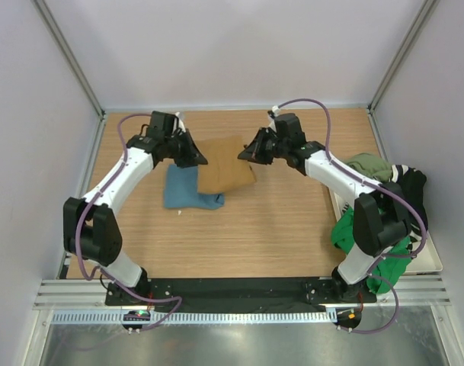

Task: Fold and stack the tank tops
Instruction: Neatly place the folded tank top to the corner

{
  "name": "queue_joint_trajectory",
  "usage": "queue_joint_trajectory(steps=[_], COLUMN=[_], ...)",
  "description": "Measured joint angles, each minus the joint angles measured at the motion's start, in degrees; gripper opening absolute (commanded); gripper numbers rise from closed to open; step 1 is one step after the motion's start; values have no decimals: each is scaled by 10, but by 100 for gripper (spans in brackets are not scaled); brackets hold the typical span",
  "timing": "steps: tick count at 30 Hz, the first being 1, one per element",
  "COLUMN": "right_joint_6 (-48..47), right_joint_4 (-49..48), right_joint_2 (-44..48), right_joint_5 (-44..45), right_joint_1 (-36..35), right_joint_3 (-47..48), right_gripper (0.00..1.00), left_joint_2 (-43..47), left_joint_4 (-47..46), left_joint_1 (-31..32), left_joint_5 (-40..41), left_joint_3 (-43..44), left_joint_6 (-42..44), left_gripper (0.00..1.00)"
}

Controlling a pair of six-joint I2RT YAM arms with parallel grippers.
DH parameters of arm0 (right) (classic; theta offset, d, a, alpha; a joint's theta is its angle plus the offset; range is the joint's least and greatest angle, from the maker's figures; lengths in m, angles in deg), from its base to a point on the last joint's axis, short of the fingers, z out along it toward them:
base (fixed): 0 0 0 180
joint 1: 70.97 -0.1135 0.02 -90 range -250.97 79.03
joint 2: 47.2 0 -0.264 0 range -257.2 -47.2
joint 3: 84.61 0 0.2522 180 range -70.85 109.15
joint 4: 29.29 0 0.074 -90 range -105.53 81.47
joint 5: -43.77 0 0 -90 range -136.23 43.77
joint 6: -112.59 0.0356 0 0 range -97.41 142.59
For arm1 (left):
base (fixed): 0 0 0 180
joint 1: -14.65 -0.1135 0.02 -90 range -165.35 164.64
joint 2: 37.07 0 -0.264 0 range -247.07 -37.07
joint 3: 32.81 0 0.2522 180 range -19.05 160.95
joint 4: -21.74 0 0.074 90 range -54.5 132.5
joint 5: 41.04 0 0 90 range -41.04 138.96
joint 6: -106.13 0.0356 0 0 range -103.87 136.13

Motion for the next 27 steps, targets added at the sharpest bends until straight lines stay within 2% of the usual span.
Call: queue_joint_trajectory(steps=[6,11,18,27], right_joint_6=[17,28,39,42], right_joint_4=[4,5,4,-5], right_joint_2=[-52,-99,-142,-181], right_joint_5=[19,36,54,61], right_joint_1=[-57,-99,-135,-142], right_joint_3=[46,75,94,116], right_gripper=[1,1,1,1], left_joint_2=[46,48,46,-2], left_joint_4=[16,40,73,82], left_joint_1=[-78,-135,-165,-174], left_joint_5=[-9,-16,-3,11], left_joint_3=[-69,-94,-89,-72], left_joint_6=[11,24,49,58], left_gripper=[0,0,0,0])
